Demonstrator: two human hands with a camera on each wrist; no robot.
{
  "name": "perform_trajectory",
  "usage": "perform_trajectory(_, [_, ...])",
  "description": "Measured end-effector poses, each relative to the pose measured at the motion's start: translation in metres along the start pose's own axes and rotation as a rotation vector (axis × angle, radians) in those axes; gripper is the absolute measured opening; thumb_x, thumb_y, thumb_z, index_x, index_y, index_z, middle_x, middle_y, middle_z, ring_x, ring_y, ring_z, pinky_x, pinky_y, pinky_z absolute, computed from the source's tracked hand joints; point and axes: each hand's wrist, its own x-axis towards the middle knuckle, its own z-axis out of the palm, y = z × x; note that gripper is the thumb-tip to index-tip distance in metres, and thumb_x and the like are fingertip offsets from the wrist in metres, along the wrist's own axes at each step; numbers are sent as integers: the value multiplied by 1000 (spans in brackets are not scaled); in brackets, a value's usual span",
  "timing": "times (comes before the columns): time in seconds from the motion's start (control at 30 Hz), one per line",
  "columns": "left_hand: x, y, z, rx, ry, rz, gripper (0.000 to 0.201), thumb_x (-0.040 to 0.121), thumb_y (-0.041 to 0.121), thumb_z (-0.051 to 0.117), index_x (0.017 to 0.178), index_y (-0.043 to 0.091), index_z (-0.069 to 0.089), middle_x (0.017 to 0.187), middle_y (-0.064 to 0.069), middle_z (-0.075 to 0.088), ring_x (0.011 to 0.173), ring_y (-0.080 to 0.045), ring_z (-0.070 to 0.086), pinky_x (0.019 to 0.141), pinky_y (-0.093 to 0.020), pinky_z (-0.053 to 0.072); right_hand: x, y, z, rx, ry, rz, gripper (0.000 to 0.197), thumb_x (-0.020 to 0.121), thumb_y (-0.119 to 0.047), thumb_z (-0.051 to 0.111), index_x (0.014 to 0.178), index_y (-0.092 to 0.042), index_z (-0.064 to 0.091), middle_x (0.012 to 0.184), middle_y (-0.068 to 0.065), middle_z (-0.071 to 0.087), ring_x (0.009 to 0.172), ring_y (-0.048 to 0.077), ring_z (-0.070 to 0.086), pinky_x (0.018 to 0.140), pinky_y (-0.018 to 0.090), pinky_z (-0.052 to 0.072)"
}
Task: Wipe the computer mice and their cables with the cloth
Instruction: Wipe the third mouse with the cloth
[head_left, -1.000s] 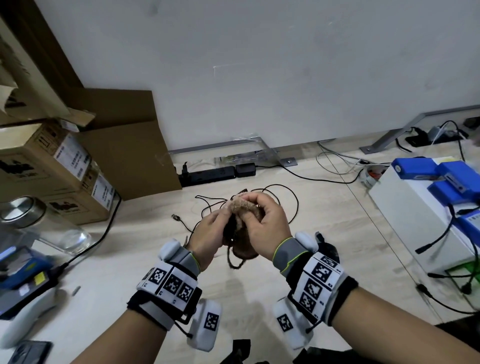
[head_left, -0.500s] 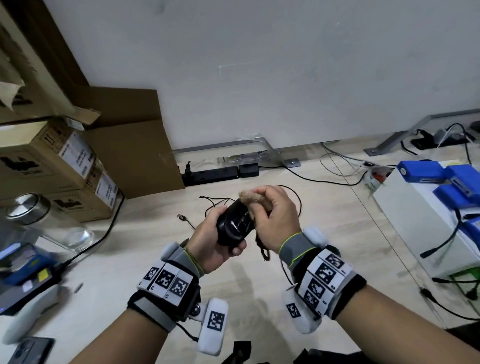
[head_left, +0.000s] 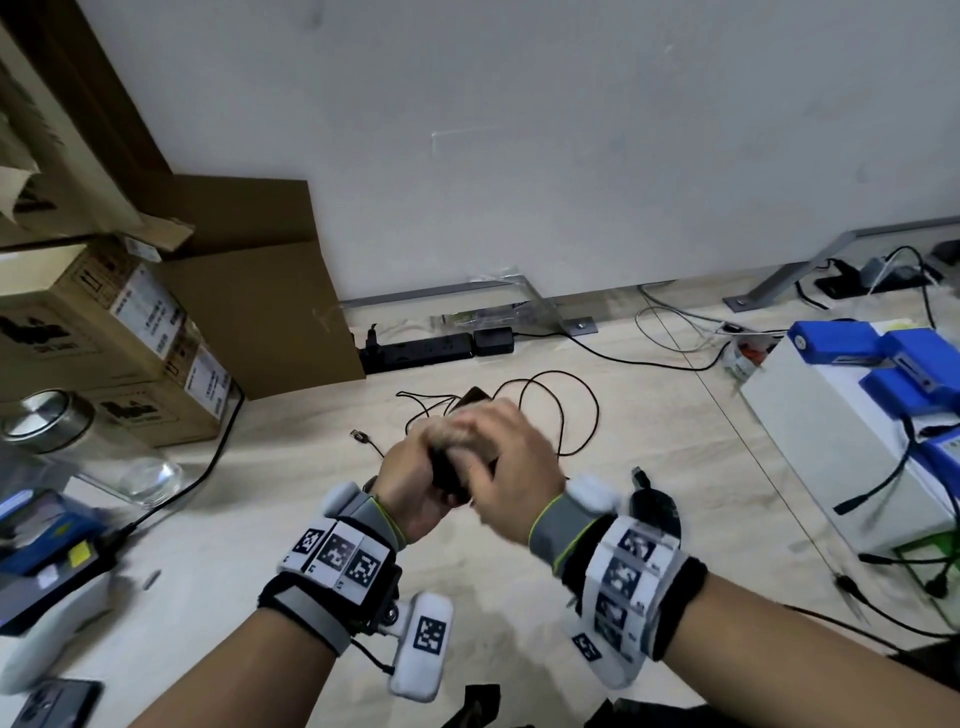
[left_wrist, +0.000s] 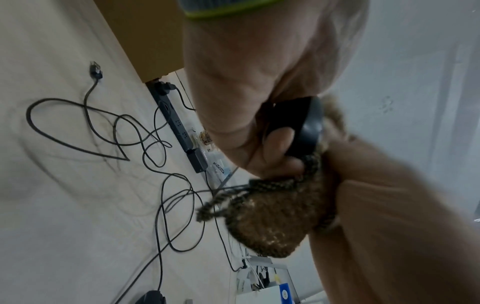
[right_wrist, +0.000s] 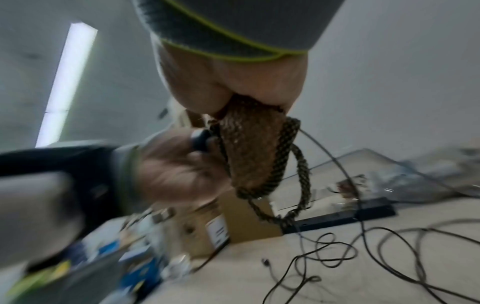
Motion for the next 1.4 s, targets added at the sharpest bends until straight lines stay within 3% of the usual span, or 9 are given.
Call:
perform_trajectory(0.1, [2,-5,-2,-54,46,17,22,94,24,39,82,10,53,73,-11,47,69,-21,52,61,-31,43,-13,1,3,40,-83,-165,27,82,-20,65,109,-15,67,105,3,59,95,12,58,82,13,44])
perform_trajectory(0.17, [1,-5,-3,-35,33,2,32,98,29,35,93,5,56,70,-13,50,63,-22,53,54,-29,42,-4,14,-4,29,-57,-181,26,84,-24,62,108,-18,69,100,2,59,92,12,58,80,15,46])
perform_trajectory(0.27, [-4,-1,-4,57,-16,-54,41,99,30,27,92,2,55,67,-16,54,45,-25,48,37,-20,27,17,36,-14,-23,93,31,25,83,-29,61,103,-19,72,96,0,62,89,16,60,82,28,48])
perform_trajectory(0.43, [-6,3,-2,18,-54,-82,39,98,33,29,93,4,54,73,-15,56,45,-27,50,34,-20,28,41,44,-22,286,276,417,16,83,-23,71,98,-28,68,89,-11,71,85,9,67,85,28,52])
perform_trajectory(0.53, [-4,6,0,-45,11,-71,38,98,33,31,89,5,55,70,-14,56,44,-26,50,34,-19,28,42,40,-25,374,332,471,15,87,-20,65,99,-27,66,91,-9,71,85,11,66,88,34,54])
perform_trajectory(0.73, [5,3,10,-88,191,-35,29,85,35,46,83,9,61,68,-11,55,49,-23,50,40,-19,33,3,14,-8,84,-46,21,40,84,-9,59,123,-17,64,114,1,63,106,15,59,97,22,43])
perform_trajectory(0.93, [0,-5,19,-210,110,-3,20,83,23,48,64,19,51,67,-7,45,60,-22,48,60,-32,36,-10,13,-3,70,-28,-302,30,87,-13,57,115,-13,67,108,6,59,97,15,57,85,21,48])
perform_trajectory(1.2, [-5,6,26,-181,29,74,29,90,19,39,85,4,63,82,-15,64,77,-25,64,67,-30,49,5,26,-7,-178,38,-355,32,91,-48,52,118,-31,54,106,-3,46,87,19,56,58,32,52])
perform_trajectory(1.4, [-2,10,25,-48,61,85,37,95,13,29,116,-9,49,101,-28,60,85,-36,60,64,-41,49,9,29,-4,-152,124,-297,33,94,-47,47,112,-22,59,101,1,44,81,16,52,59,30,49])
